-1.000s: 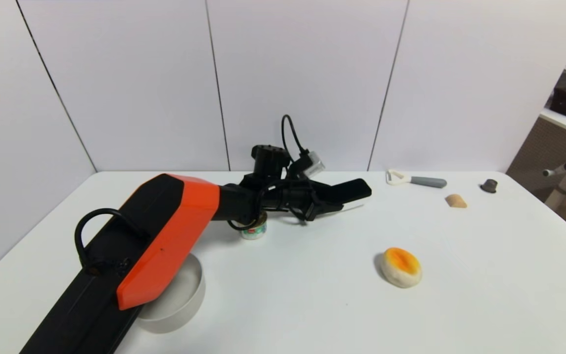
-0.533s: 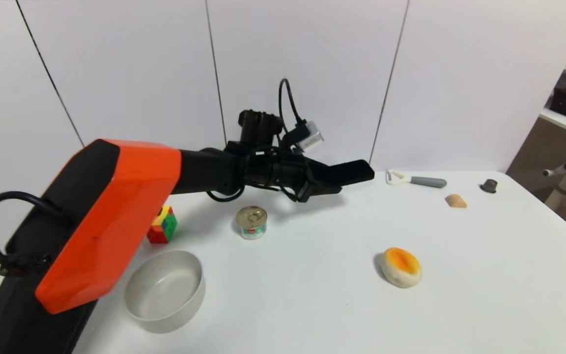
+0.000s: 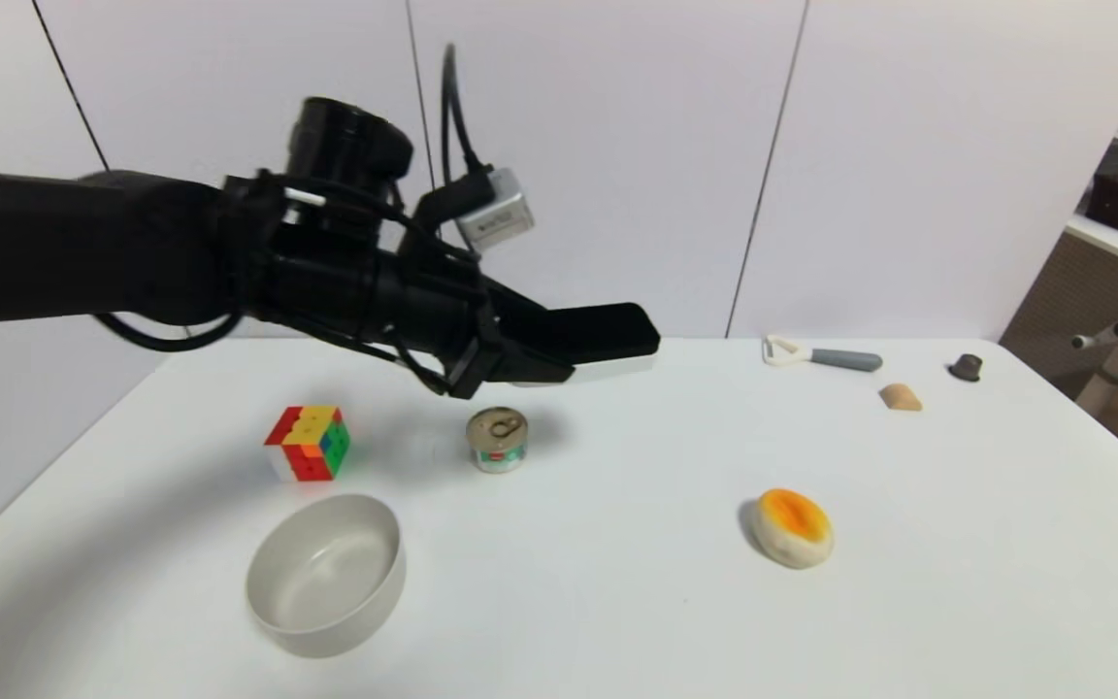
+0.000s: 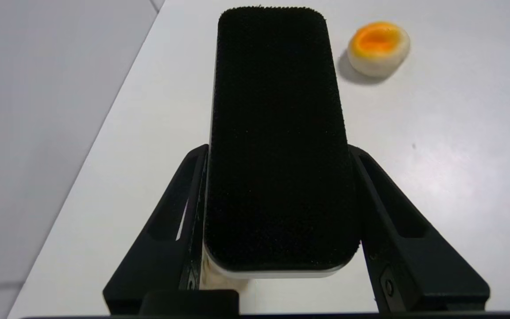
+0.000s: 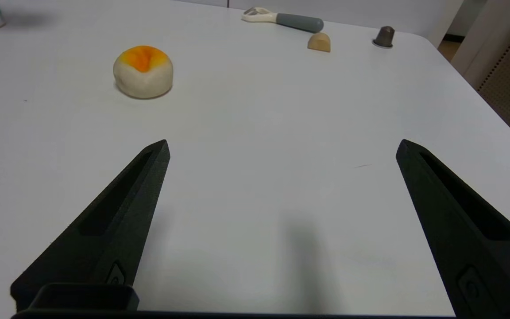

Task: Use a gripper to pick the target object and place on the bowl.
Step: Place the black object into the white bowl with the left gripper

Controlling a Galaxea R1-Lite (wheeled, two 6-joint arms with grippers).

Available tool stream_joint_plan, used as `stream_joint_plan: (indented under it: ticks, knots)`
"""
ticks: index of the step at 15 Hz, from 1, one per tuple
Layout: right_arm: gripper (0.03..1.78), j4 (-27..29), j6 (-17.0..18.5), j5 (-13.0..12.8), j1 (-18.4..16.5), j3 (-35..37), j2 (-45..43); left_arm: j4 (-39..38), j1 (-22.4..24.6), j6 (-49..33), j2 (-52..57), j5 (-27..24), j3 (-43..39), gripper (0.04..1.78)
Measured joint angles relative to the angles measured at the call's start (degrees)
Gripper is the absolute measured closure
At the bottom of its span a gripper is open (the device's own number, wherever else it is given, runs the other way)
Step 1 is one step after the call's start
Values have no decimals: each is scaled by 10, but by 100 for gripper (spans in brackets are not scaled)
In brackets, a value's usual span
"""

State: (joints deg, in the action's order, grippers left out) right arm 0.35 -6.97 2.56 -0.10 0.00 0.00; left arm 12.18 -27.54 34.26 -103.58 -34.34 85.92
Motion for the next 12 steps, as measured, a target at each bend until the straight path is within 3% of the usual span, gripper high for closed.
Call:
stream_joint_plan:
  ticks: [5,10,12]
  knots:
    - [4,0,0,0,0,0,0,87,68,2,188,79,-116,83]
    - [4,0,0,0,0,0,0,234,129,-12,321,199,-192,84]
    - [4,0,0,0,0,0,0,294,137,-14,346,212,-202,84]
